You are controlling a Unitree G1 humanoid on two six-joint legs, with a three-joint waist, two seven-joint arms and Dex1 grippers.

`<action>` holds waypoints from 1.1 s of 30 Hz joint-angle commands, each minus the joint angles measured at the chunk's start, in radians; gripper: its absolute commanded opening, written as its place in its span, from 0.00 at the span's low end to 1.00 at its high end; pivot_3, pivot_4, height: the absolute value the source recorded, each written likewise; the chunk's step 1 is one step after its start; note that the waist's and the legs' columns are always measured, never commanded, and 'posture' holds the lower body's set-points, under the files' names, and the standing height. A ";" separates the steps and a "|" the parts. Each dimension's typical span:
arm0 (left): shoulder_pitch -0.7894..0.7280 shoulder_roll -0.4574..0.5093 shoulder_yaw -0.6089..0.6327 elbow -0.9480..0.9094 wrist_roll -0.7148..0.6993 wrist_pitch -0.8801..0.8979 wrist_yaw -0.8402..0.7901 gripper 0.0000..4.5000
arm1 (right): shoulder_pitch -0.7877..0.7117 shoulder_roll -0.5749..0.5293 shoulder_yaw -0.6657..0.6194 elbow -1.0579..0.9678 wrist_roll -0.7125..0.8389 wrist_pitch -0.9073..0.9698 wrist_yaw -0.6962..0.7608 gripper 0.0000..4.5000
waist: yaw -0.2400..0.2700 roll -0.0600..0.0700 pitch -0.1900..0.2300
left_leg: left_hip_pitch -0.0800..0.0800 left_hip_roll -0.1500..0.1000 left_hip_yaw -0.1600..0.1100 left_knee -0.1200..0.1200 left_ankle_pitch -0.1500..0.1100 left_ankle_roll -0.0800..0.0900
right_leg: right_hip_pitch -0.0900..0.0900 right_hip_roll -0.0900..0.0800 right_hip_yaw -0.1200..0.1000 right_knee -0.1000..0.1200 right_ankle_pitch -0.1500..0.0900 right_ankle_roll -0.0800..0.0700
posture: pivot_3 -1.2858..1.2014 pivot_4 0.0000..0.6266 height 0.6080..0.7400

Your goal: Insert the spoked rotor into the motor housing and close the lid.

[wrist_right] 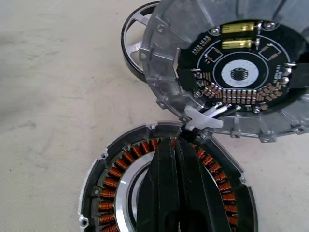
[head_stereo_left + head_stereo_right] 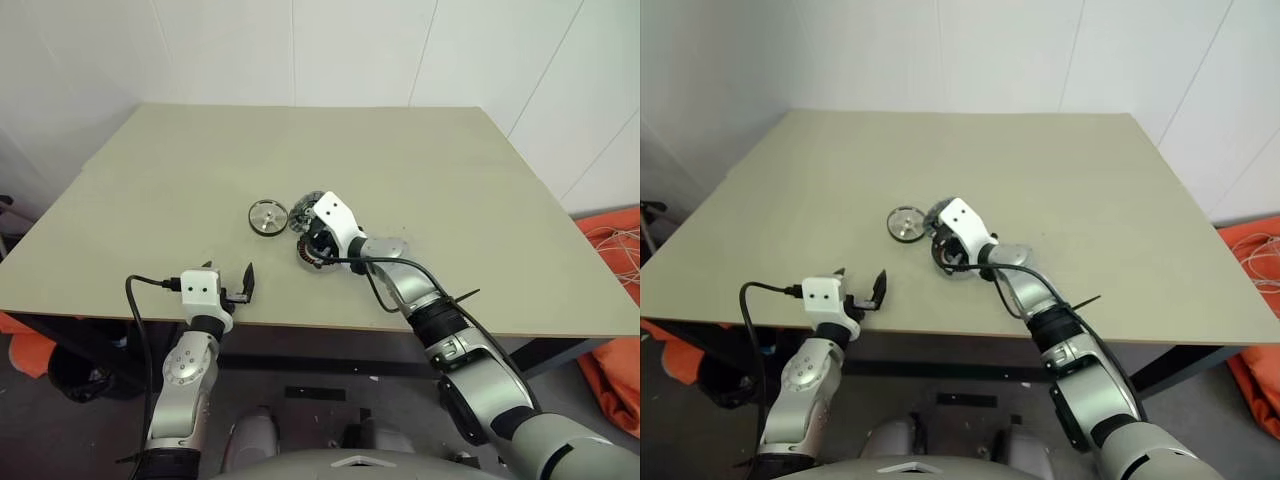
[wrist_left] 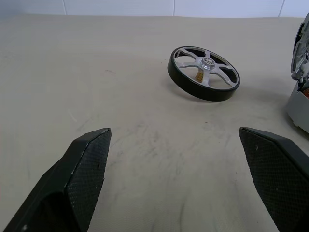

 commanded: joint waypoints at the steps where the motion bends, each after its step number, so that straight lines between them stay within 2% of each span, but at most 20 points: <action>1: -0.003 0.003 0.002 -0.036 -0.002 -0.016 0.000 1.00 | 0.010 -0.024 -0.009 -0.047 -0.003 0.000 0.016 0.01 | 0.000 0.000 0.000 | 0.000 0.000 0.000 0.000 0.000 0.000 | 0.000 0.000 0.000 0.000 0.000 0.000 | 0.52 0.00 1.00; 11: -0.008 0.004 0.001 -0.022 -0.004 -0.022 -0.005 1.00 | 0.077 -0.072 -0.016 -0.151 0.009 0.056 0.037 0.01 | 0.001 0.000 0.000 | 0.001 0.000 0.000 0.000 0.000 0.000 | 0.000 0.000 0.000 0.000 0.000 0.001 | 0.52 0.00 1.00; 13: -0.009 0.004 0.001 -0.022 -0.004 -0.020 -0.006 1.00 | 0.082 -0.074 -0.016 -0.159 0.009 0.061 0.037 0.01 | 0.001 0.000 0.000 | 0.001 0.000 0.000 0.000 0.000 0.000 | 0.001 0.000 0.000 0.000 -0.003 0.006 | 0.52 0.00 1.00; 17: -0.008 0.003 0.000 -0.031 -0.005 -0.013 -0.003 1.00 | 0.087 -0.076 -0.018 -0.170 0.011 0.067 0.038 0.01 | 0.001 0.000 0.000 | 0.001 0.000 0.000 0.000 0.000 0.000 | 0.001 0.000 0.000 0.000 -0.004 0.006 | 0.52 0.00 1.00; 25: -0.010 0.007 0.002 -0.031 -0.006 -0.012 -0.006 1.00 | 0.078 -0.041 -0.067 -0.194 0.045 0.030 -0.001 0.01 | 0.001 0.000 0.000 | 0.000 0.000 0.000 0.000 0.000 0.000 | 0.000 0.000 0.000 0.000 -0.003 0.005 | 0.52 0.00 1.00; 33: -0.014 0.010 0.007 0.005 -0.009 -0.036 -0.015 1.00 | 0.075 -0.014 -0.043 -0.182 0.033 0.031 0.002 0.01 | 0.000 0.000 0.000 | 0.000 0.000 0.000 0.000 0.000 0.000 | 0.000 0.000 0.000 0.000 -0.003 0.004 | 0.52 0.00 1.00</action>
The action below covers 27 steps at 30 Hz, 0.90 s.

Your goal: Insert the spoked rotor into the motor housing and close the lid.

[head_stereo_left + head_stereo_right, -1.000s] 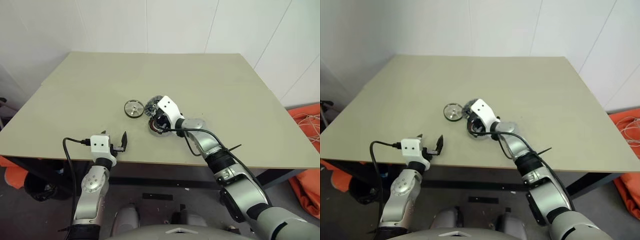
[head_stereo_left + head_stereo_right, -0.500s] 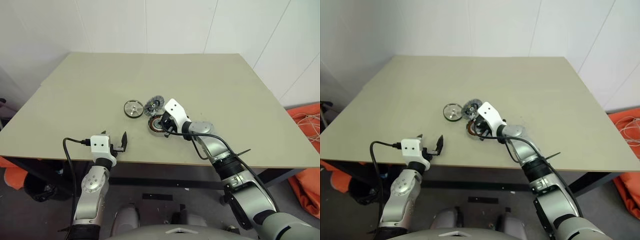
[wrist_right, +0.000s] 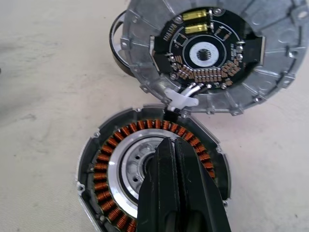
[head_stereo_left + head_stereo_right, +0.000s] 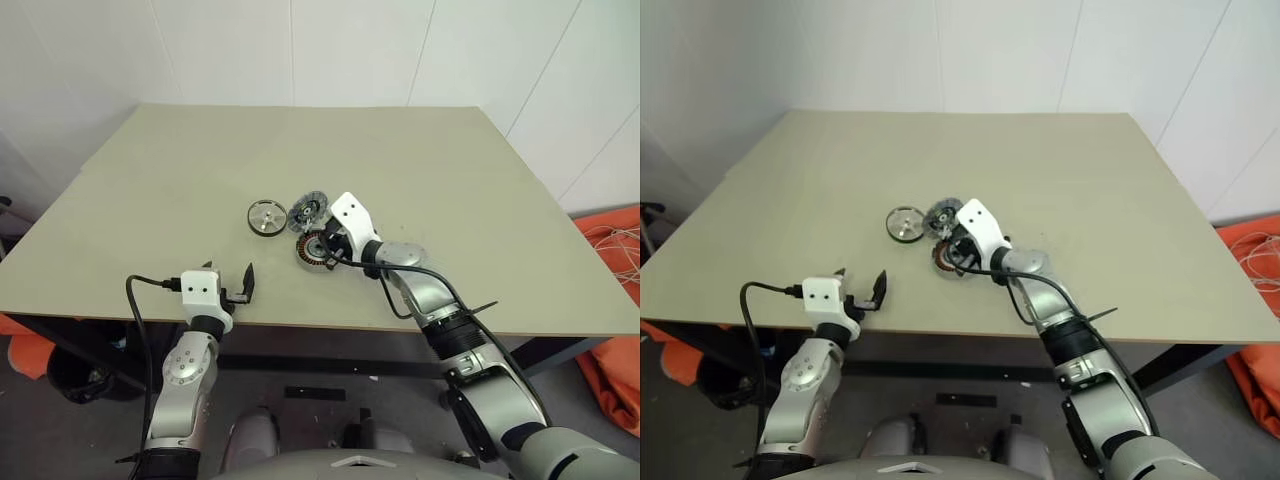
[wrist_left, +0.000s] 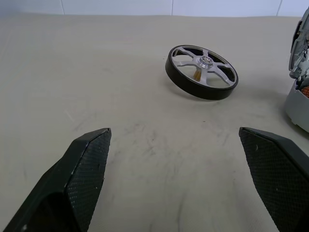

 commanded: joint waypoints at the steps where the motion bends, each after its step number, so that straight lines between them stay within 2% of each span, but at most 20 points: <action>1: -0.013 0.006 0.007 -0.007 -0.007 -0.030 -0.008 1.00 | -0.019 0.014 0.005 -0.024 0.004 -0.018 -0.001 0.01 | 0.000 0.000 0.000 | 0.000 0.000 0.000 0.000 0.000 0.000 | 0.000 0.000 0.000 0.000 0.000 0.000 | 0.52 0.00 1.00; 16: -0.008 0.002 0.008 0.032 -0.007 -0.071 -0.017 1.00 | -0.032 0.048 0.071 0.090 -0.038 -0.031 0.012 0.01 | -0.001 0.000 0.000 | 0.001 0.000 0.000 0.000 0.000 0.000 | 0.001 0.000 0.000 0.000 0.000 -0.001 | 0.52 0.00 1.00; 23: -0.006 -0.002 0.000 -0.014 -0.003 -0.039 -0.007 1.00 | -0.004 0.030 0.033 -0.045 0.026 -0.042 0.068 0.01 | 0.000 0.000 0.000 | 0.001 0.000 0.000 0.000 0.000 0.000 | 0.000 0.000 0.000 0.000 -0.001 0.002 | 0.52 0.00 1.00; 27: -0.011 -0.005 -0.006 -0.041 -0.002 -0.013 -0.001 1.00 | -0.005 0.004 0.003 -0.117 0.049 -0.017 0.070 0.01 | 0.001 0.000 0.000 | 0.000 0.000 0.000 0.000 0.000 0.000 | 0.000 0.000 0.000 0.000 0.002 -0.004 | 0.52 0.00 1.00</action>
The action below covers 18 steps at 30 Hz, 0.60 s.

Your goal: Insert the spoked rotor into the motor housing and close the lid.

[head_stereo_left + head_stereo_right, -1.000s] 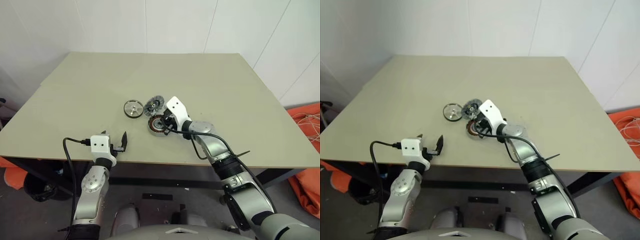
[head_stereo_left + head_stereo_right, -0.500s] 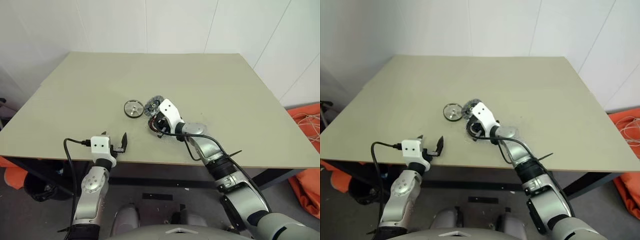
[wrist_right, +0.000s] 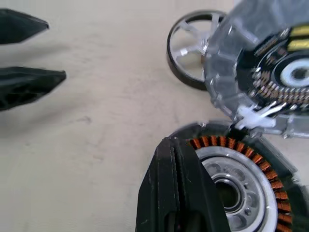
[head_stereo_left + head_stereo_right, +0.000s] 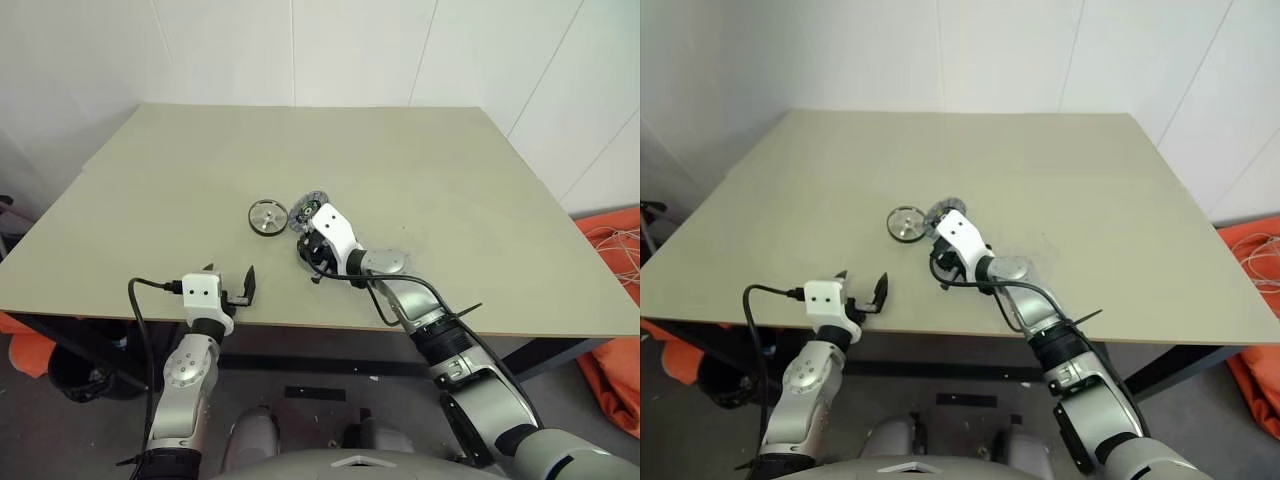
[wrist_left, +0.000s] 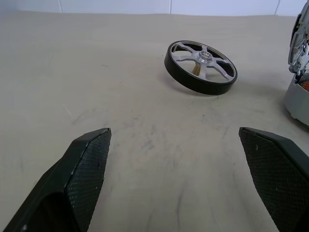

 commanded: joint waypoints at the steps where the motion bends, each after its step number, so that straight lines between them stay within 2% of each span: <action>1: -0.014 -0.001 -0.005 -0.064 -0.002 0.016 0.008 1.00 | -0.020 -0.018 -0.048 -0.088 0.027 0.011 -0.004 0.01 | 0.000 0.000 0.000 | 0.000 0.000 0.000 0.000 0.000 0.000 | 0.000 0.000 0.000 0.000 0.000 0.000 | 0.52 0.00 1.00; 9: -0.011 0.002 -0.010 -0.111 -0.002 0.059 0.017 1.00 | -0.037 -0.025 -0.054 -0.023 -0.002 -0.007 -0.049 0.01 | -0.001 0.000 0.000 | 0.001 0.000 0.000 0.000 0.000 0.000 | 0.000 0.000 0.000 0.000 -0.003 0.006 | 0.52 0.00 1.00; 13: -0.006 0.003 -0.005 -0.132 -0.004 0.076 0.021 1.00 | -0.039 -0.013 -0.047 -0.002 -0.003 -0.017 -0.055 0.01 | -0.001 0.000 0.000 | 0.000 0.000 0.000 0.000 0.000 0.000 | 0.000 0.000 0.000 0.000 0.000 0.000 | 0.52 0.00 1.00; 18: -0.015 0.008 0.037 -0.142 -0.057 0.116 0.014 1.00 | 0.002 -0.001 -0.082 -0.082 0.057 -0.030 -0.031 0.01 | -0.001 0.000 0.000 | 0.000 0.000 0.000 0.000 0.000 0.000 | -0.001 0.000 0.000 0.000 0.000 0.000 | 0.52 0.00 1.00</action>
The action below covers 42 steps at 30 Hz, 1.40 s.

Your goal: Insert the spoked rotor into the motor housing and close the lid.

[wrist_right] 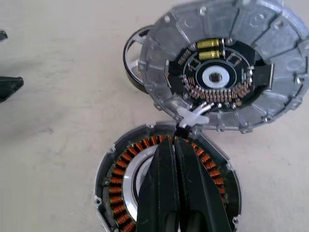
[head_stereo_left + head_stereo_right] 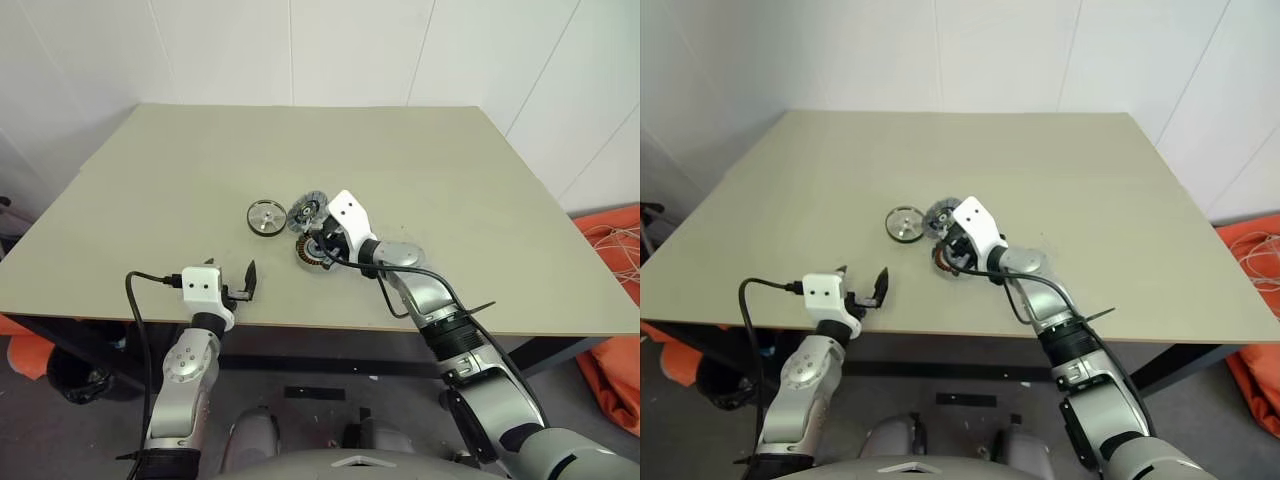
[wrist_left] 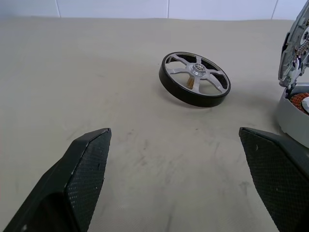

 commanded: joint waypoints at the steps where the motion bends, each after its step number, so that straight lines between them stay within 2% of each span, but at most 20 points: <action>1: -0.019 0.012 0.041 -0.048 -0.047 0.018 -0.009 1.00 | 0.017 0.001 -0.039 -0.109 0.057 -0.021 0.021 0.01 | 0.001 0.000 0.000 | 0.000 0.000 0.000 0.000 0.000 0.000 | 0.000 0.000 0.000 0.000 0.000 0.000 | 0.52 0.00 1.00; 5: -0.053 0.025 0.068 -0.038 -0.138 0.068 -0.066 1.00 | 0.063 -0.021 -0.073 -0.200 0.094 -0.003 0.026 0.01 | 0.005 0.000 0.000 | 0.000 0.000 0.000 0.000 0.000 0.000 | 0.000 0.000 0.000 0.000 0.000 0.000 | 0.52 0.00 1.00; 7: -0.098 0.027 0.090 -0.022 -0.212 0.119 -0.101 1.00 | 0.083 -0.034 -0.097 -0.250 0.122 0.016 0.028 0.01 | 0.005 0.000 0.000 | 0.000 0.000 0.000 0.000 0.000 0.000 | 0.001 0.000 0.000 0.000 -0.003 0.006 | 0.52 0.00 1.00; 13: -0.234 0.026 0.150 0.039 -0.378 0.286 -0.131 1.00 | 0.111 -0.059 -0.108 -0.330 0.157 0.056 0.025 0.01 | 0.000 0.000 0.000 | 0.001 0.000 0.000 0.000 0.001 -0.001 | 0.000 0.000 0.000 0.001 -0.004 0.006 | 0.52 0.00 1.00; 17: -0.303 0.014 0.189 0.069 -0.454 0.367 -0.102 1.00 | 0.119 -0.065 -0.116 -0.353 0.168 0.072 0.009 0.01 | 0.002 0.000 0.000 | 0.001 0.000 0.000 0.000 0.001 -0.001 | 0.000 0.000 0.000 0.001 0.000 0.000 | 0.52 0.00 1.00; 26: -0.424 -0.068 0.322 0.141 -0.635 0.496 0.032 1.00 | 0.130 -0.070 -0.120 -0.376 0.177 0.093 -0.013 0.01 | 0.004 -0.001 0.000 | 0.000 -0.001 0.000 0.000 0.000 -0.001 | 0.000 0.000 0.000 0.000 0.000 0.000 | 0.52 0.00 1.00; 38: -0.510 -0.087 0.411 0.252 -0.733 0.533 0.115 1.00 | 0.129 -0.077 -0.126 -0.381 0.184 0.101 -0.032 0.01 | 0.005 -0.001 0.001 | -0.001 -0.001 0.000 0.000 0.000 0.000 | 0.000 0.000 0.000 -0.001 0.000 0.000 | 0.52 0.00 1.00; 42: -0.525 -0.097 0.417 0.271 -0.760 0.543 0.117 1.00 | 0.129 -0.076 -0.125 -0.383 0.187 0.102 -0.035 0.01 | 0.005 -0.002 0.001 | -0.001 -0.001 0.000 0.000 0.000 0.000 | 0.000 0.000 0.000 -0.001 -0.004 0.006 | 0.52 0.00 1.00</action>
